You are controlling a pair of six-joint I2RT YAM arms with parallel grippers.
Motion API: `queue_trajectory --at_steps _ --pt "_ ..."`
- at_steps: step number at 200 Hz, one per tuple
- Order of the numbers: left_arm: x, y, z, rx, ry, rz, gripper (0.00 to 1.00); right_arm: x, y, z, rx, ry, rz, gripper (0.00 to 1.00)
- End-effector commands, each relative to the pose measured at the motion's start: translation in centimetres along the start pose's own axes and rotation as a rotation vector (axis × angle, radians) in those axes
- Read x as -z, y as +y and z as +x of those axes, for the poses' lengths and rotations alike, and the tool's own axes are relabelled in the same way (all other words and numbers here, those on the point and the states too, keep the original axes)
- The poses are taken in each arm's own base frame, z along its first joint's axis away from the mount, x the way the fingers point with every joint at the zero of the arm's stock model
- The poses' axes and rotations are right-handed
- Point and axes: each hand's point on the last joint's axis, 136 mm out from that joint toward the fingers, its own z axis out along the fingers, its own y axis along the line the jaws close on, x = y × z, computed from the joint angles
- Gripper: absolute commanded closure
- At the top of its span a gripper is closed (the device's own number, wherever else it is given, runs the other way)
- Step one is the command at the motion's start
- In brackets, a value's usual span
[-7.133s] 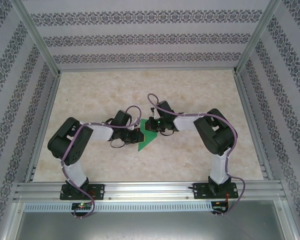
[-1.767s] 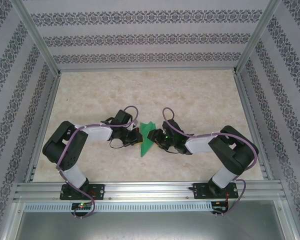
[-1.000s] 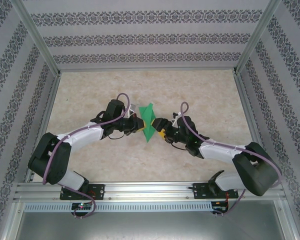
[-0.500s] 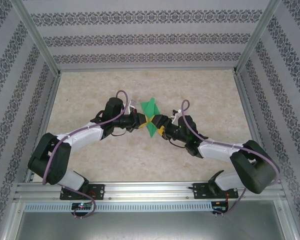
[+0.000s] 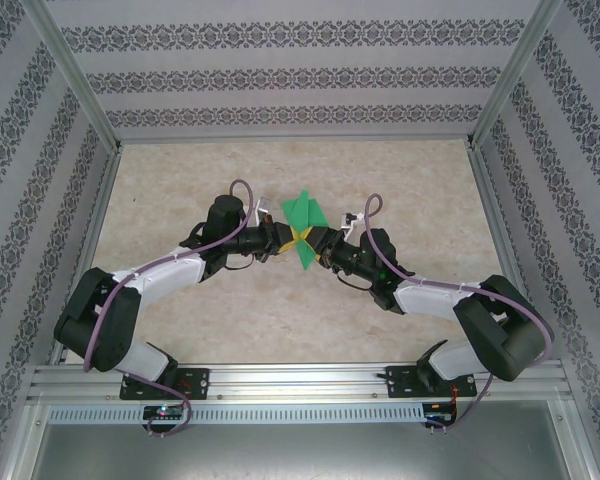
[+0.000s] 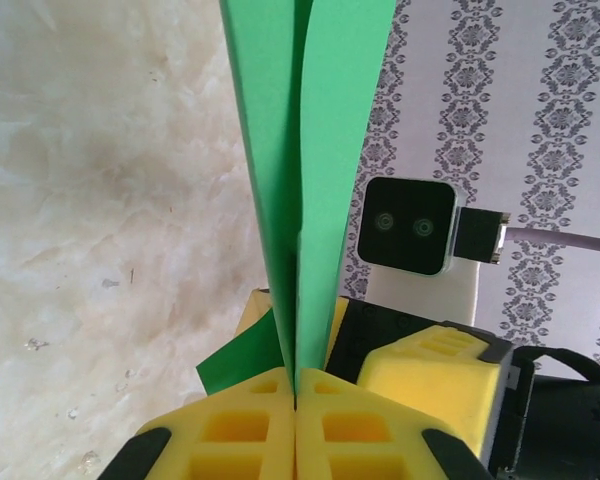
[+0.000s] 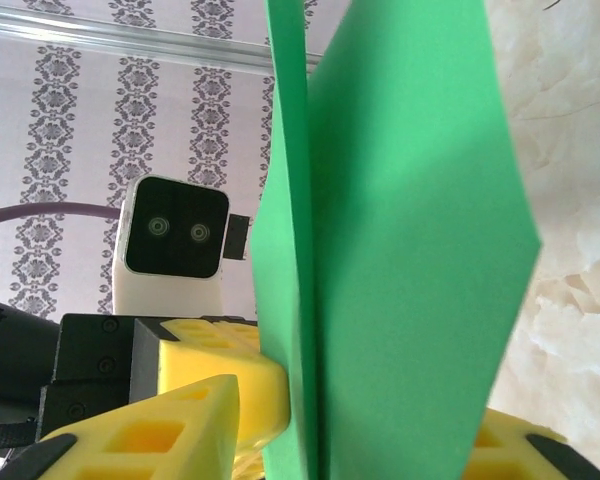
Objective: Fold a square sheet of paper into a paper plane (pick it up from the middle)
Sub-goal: Turn over the paper at the center of the table.
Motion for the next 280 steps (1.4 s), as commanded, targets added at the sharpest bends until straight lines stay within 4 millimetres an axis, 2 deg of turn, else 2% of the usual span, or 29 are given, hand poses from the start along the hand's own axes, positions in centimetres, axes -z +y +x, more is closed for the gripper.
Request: queue_trajectory --at_steps 1,37,50,83,98,126,134,151,174,215,257,280 --pt "0.7 -1.9 -0.3 -0.026 -0.013 0.068 0.92 0.0 2.1 -0.7 0.047 -0.009 -0.068 0.66" --pt "0.8 -2.1 -0.3 -0.026 -0.013 0.073 0.91 0.1 2.3 -0.7 0.053 -0.005 -0.075 0.71" --pt "0.8 -2.1 -0.3 -0.026 -0.014 0.073 0.91 0.2 2.5 -0.8 0.058 -0.005 -0.079 0.77" --pt "0.8 -2.0 -0.3 -0.025 -0.017 0.070 0.89 0.4 2.5 -0.8 0.065 -0.008 -0.073 0.83" --pt "0.7 -1.9 -0.3 -0.026 -0.015 0.065 0.88 0.6 2.6 -0.8 0.074 -0.005 -0.075 0.89" --pt "0.7 -1.6 -0.3 -0.028 -0.015 0.056 0.80 0.8 2.5 -0.8 0.092 -0.007 -0.053 0.91" --pt "0.7 -1.6 -0.3 -0.030 -0.015 0.053 0.78 0.9 1.9 -0.7 0.092 -0.002 -0.023 0.91" --pt "0.8 -1.6 -0.2 -0.041 -0.014 0.036 0.65 1.1 1.4 -0.8 0.100 -0.005 0.016 0.91" --pt "1.2 -1.3 -0.1 -0.062 -0.022 0.001 0.61 1.7 0.7 -1.0 0.120 -0.008 0.075 0.92" --pt "3.3 1.0 0.3 -0.130 -0.074 -0.176 0.48 4.3 -1.8 -1.7 0.256 -0.019 0.324 0.92" --pt "6.6 3.1 -0.4 -0.236 -0.174 -0.398 0.43 8.0 -2.0 -3.1 0.432 -0.069 0.507 0.92" --pt "7.6 3.6 -1.0 -0.284 -0.210 -0.465 0.42 9.5 -2.2 -3.4 0.513 -0.049 0.601 0.91"
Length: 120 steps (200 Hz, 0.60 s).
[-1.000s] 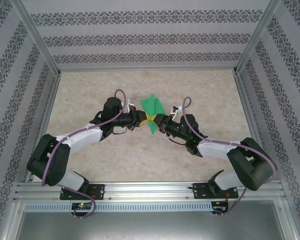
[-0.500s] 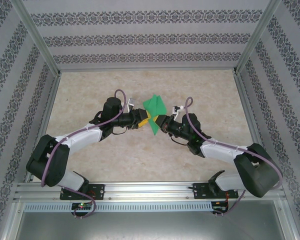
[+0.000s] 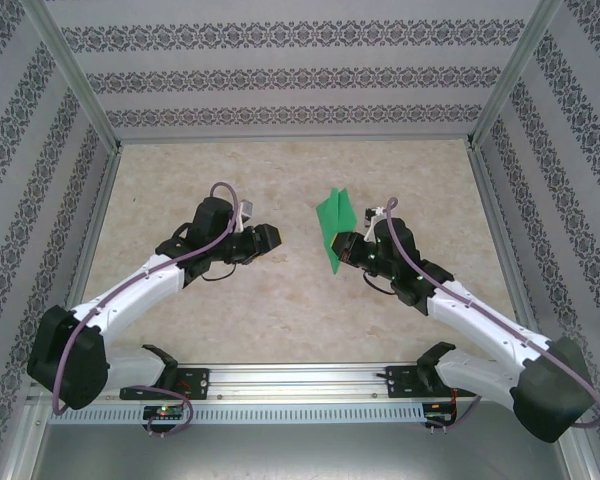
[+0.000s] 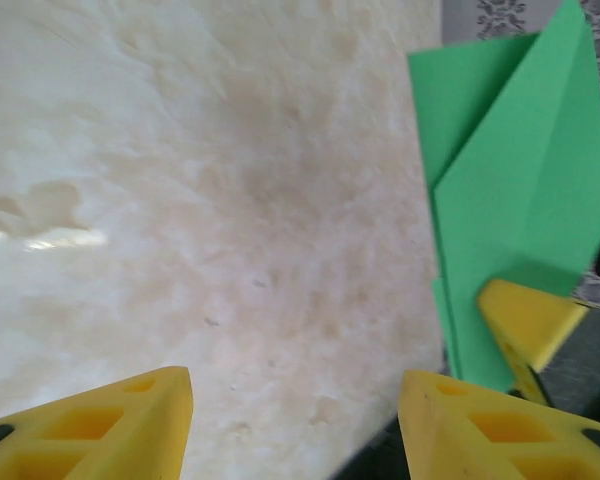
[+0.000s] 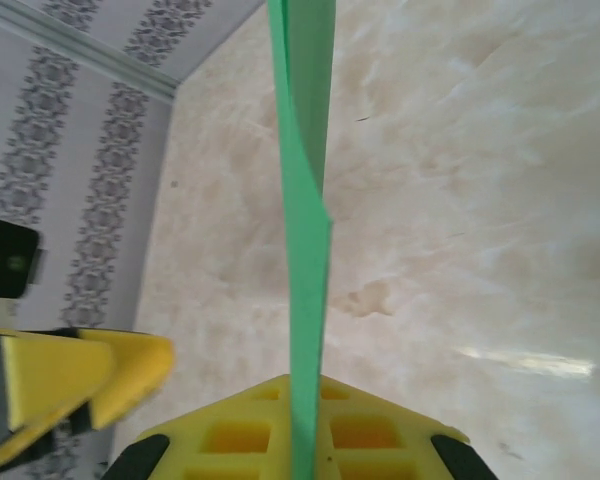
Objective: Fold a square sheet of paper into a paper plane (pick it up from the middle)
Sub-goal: Turn over the paper at the center of the table.
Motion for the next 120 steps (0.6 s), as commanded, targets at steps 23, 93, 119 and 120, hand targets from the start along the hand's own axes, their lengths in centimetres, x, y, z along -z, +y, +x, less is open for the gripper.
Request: queue_trajectory --at_steps 23,93,119,120 --pt "1.7 3.2 -1.6 -0.131 -0.094 -0.206 0.42 2.5 -3.3 0.3 0.226 0.057 0.258 0.91" --pt "3.5 5.0 -3.2 -0.231 -0.260 -0.285 0.26 4.5 -4.5 0.8 0.487 0.091 0.528 0.92" --pt "4.1 6.6 -2.9 -0.265 -0.279 -0.339 0.20 4.6 -4.8 0.7 0.585 0.076 0.640 0.92" --pt "4.1 6.7 -2.9 -0.265 -0.281 -0.341 0.20 4.6 -4.8 0.7 0.588 0.075 0.645 0.92"
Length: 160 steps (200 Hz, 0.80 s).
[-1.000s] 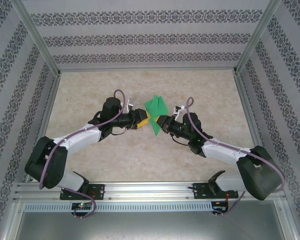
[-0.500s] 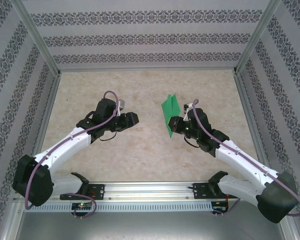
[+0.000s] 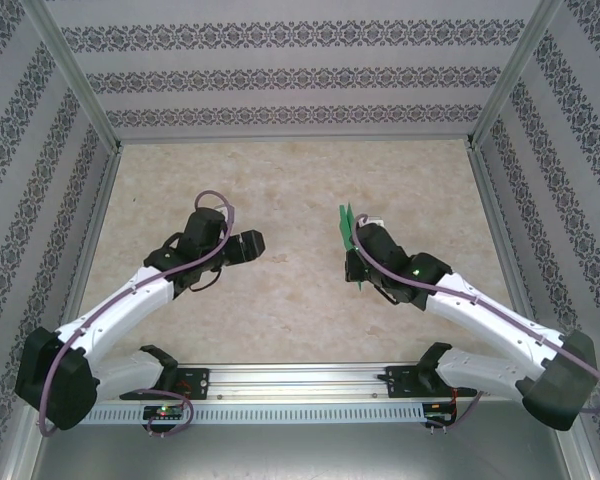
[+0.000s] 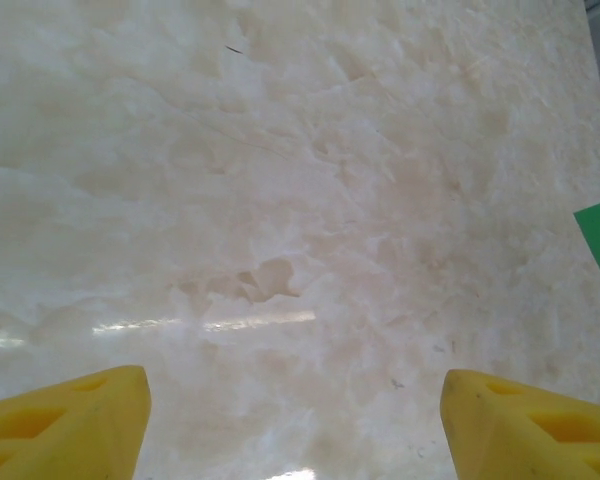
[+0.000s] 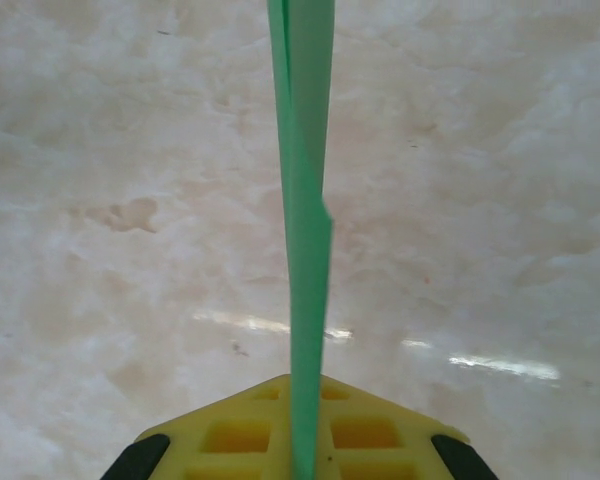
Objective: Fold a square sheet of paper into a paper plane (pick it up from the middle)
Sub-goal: Turn over the paper at the center of the table.
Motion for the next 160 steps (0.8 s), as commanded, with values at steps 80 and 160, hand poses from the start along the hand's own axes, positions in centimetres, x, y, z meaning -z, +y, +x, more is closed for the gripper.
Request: queue_trajectory --at_steps 80,160 --pt "0.8 7.2 -0.4 0.049 -0.114 -0.259 0.09 -3.4 1.4 0.9 0.413 0.153 0.520 0.95" --pt "2.6 9.8 -0.2 0.173 -0.160 -0.344 0.07 -9.4 7.0 6.1 0.492 0.272 0.503 0.89"
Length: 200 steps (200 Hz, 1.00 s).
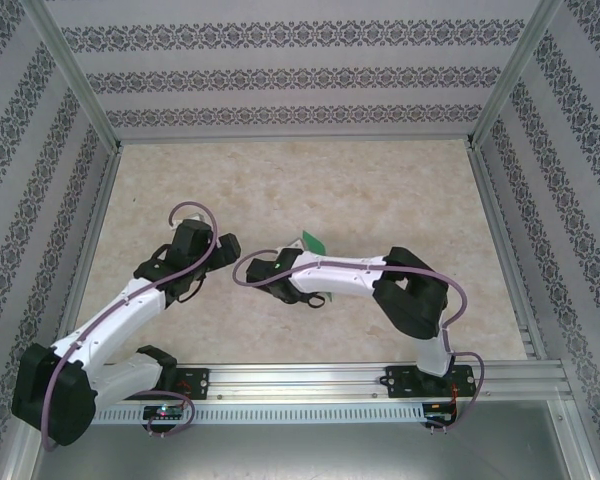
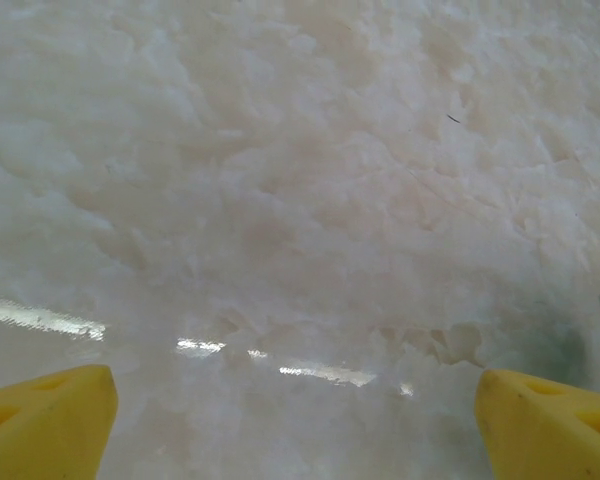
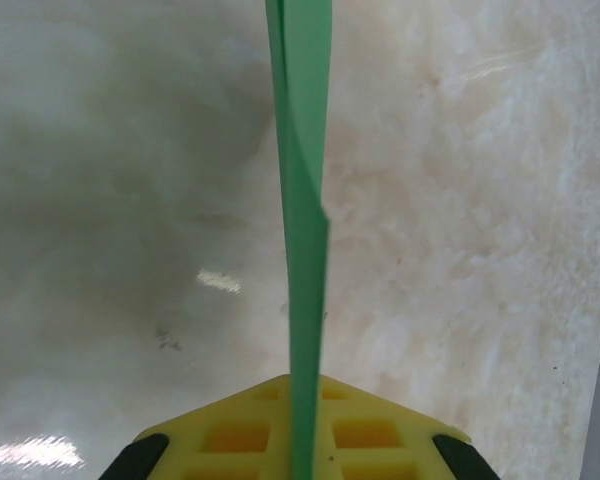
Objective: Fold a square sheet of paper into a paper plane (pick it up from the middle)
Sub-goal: Turn over the paper at the center of the table.
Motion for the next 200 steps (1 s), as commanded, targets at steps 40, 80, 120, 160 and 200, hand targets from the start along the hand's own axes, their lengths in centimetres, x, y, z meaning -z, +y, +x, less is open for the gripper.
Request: queue_trajectory --at_steps 40,80,120,160,200 --pt "1.7 2.8 0.1 0.093 -0.039 -0.078 0.06 -1.1 6.1 -0.1 -0.064 -0.006 -0.202 0.84" --pt "2.8 3.0 0.4 0.110 -0.047 -0.054 0.04 -0.8 9.0 -0.3 -0.062 -0.003 -0.303 0.63" --pt "2.0 1.6 1.9 0.080 0.025 0.036 0.03 3.0 8.3 -2.1 -0.163 -0.111 -0.460 0.21" --pt "0.6 -1.8 3.2 0.021 0.124 0.196 0.03 6.0 5.7 -2.6 -0.333 -0.233 -0.669 0.12" --pt "-0.3 -6.2 4.7 0.003 0.246 0.377 0.06 4.3 3.2 -2.6 -0.657 -0.258 -1.042 0.62"
